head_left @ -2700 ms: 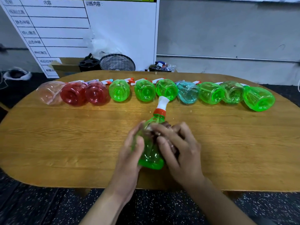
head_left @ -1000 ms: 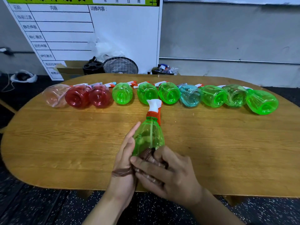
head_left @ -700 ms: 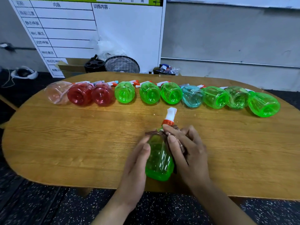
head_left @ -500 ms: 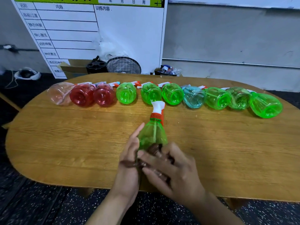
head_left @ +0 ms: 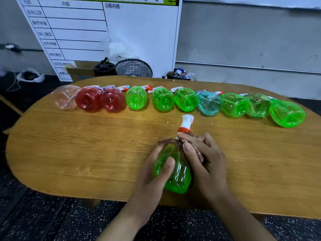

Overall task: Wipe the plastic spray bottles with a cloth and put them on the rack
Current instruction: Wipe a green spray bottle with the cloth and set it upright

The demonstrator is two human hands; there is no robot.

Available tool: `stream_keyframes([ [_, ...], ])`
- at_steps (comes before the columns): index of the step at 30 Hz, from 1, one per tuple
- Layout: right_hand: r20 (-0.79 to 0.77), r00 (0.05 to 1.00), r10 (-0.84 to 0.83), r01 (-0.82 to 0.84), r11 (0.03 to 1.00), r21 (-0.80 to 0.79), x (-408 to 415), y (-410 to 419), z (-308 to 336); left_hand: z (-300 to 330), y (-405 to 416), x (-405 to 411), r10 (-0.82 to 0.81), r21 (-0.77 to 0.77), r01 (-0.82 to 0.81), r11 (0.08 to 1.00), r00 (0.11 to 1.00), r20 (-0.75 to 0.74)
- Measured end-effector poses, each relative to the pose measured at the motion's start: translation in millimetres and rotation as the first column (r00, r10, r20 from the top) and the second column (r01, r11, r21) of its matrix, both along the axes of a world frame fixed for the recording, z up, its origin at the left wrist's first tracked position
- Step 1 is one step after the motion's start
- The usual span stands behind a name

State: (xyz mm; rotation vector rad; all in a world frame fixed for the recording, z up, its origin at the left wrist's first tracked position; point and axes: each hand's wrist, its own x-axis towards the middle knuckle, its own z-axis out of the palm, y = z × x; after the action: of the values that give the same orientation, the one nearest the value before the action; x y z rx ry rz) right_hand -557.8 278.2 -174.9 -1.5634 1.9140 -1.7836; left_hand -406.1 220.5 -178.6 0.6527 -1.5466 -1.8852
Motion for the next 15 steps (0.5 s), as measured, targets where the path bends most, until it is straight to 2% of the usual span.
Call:
stream_keyframes([
  [3, 0.123, 0.992, -0.026, 0.033, 0.998, -0.061, -2, -1, 1, 4, 2, -1, 0.018, -0.078, -0.021, 0.997, 0.999, -0.044],
  [6, 0.179, 0.978, -0.111, 0.127, 0.988, -0.083, -5, -4, 2, 3, 1, -4, 0.038, 0.007, -0.038, 0.999, 0.995, -0.092],
  [11, 0.158, 0.981, -0.112, 0.125, 0.990, -0.070, -5, -4, 1, -7, -2, -4, 0.016, 0.011, -0.016, 1.000, 0.997, -0.070],
  [15, 0.036, 0.993, -0.117, 0.117, 0.993, 0.000, -4, -2, 3, -12, -2, -5, 0.055, -0.031, -0.056, 0.998, 0.998, -0.028],
])
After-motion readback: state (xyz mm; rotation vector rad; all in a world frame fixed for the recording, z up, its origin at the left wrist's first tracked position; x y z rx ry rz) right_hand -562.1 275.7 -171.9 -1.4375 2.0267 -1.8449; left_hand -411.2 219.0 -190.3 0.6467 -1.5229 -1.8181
